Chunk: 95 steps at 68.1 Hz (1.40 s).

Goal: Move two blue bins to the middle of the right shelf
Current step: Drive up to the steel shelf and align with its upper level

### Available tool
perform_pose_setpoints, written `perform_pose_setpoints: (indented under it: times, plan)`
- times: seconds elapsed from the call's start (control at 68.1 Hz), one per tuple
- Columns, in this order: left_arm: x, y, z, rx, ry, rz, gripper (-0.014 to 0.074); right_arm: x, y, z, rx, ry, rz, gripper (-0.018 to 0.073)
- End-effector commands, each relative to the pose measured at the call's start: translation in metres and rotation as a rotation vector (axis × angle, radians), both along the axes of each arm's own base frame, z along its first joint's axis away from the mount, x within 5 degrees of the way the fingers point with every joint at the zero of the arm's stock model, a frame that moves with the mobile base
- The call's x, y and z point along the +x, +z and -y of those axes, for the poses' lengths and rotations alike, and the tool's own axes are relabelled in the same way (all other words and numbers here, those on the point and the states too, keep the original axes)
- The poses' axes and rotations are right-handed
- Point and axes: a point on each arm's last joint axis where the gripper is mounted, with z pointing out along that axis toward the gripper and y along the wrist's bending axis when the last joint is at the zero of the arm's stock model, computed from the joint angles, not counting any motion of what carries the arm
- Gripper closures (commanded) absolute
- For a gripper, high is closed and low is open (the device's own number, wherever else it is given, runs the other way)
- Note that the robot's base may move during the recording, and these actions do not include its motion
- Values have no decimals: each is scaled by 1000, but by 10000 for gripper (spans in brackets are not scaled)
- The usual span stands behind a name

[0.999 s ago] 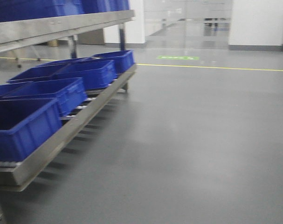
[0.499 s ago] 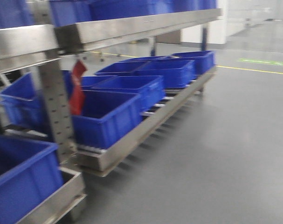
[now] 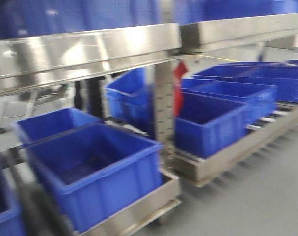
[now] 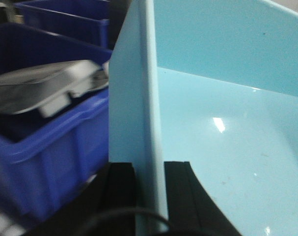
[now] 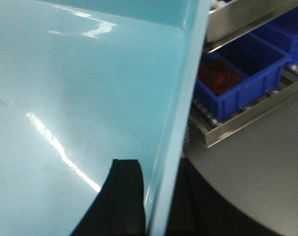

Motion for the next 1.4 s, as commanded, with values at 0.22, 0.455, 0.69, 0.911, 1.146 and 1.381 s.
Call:
perform_pose_setpoints:
  times: [0.22,0.455,0.69,0.911,1.146,1.381]
  plan:
    - [-5,18,-5,-84,17,97,707,-2,5,6,-42,-8,33,712]
    - [-5,18,-5,-84,17,97,707,-2,5,6,-42,-8,33,712]
    - [-5,18,-5,-84,17,97,707,-2,5,6,-42,-8,33,712]
    - [-5,18,-5,-84,17,97,707,-2,5,6,-42,-8,33,712]
    - [-5,18,-5,-84,17,97,707,-2,5,6,-42,-8,33,712]
    - [-5,18,-5,-84,17,97,707,-2,5,6,-42,-8,33,712]
